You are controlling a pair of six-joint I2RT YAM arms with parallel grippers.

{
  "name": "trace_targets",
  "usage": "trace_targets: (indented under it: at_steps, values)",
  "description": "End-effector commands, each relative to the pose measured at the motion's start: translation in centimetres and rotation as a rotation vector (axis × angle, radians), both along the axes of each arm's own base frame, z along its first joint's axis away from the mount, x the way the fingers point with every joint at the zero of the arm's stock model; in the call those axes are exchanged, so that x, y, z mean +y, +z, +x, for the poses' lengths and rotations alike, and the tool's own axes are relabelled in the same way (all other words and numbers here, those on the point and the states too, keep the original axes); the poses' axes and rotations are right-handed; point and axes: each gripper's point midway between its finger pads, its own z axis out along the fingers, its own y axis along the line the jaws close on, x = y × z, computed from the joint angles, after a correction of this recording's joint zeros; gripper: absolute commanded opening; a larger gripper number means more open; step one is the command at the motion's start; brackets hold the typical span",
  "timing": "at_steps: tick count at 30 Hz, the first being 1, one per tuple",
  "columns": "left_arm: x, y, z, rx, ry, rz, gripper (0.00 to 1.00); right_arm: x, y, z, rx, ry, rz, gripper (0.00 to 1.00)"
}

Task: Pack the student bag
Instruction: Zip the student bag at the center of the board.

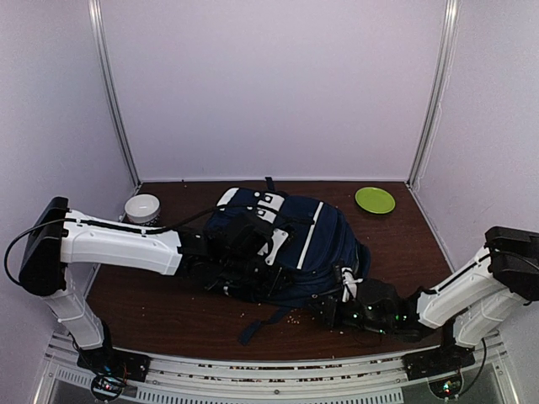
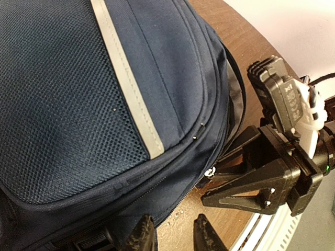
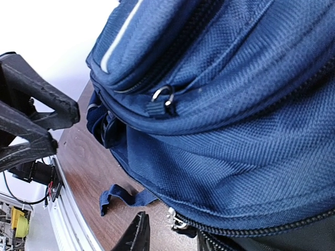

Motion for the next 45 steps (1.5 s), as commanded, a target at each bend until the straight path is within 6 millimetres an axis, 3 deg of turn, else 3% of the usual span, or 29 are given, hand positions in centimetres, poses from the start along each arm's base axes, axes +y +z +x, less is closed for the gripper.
trace_targets:
  at_steps: [1, 10, 23, 34, 41, 45]
  values:
    - [-1.0, 1.1, 0.0, -0.007, -0.007, -0.039, 0.47, -0.4, -0.9, 1.0, 0.015, -0.054, -0.051, 0.30]
    - [-1.0, 1.0, 0.0, -0.006, -0.007, -0.041, 0.46, -1.0, -2.1, 0.9, 0.045, -0.066, -0.119, 0.32]
    - [-1.1, 1.0, -0.1, -0.004, -0.011, -0.043, 0.46, -1.5, -2.7, 1.0, 0.061, -0.090, -0.148, 0.15]
    - [-1.2, 0.9, -0.1, -0.005, -0.009, -0.043, 0.45, -2.5, -1.9, 0.6, 0.047, -0.092, -0.145, 0.00]
    - [-1.2, 0.5, -0.1, -0.015, -0.022, -0.027, 0.45, -3.5, -1.5, 0.3, 0.035, -0.092, -0.204, 0.00]
    - [-1.5, 0.3, -1.0, -0.066, -0.079, 0.023, 0.47, -5.3, -1.9, 0.3, 0.047, -0.120, -0.315, 0.00]
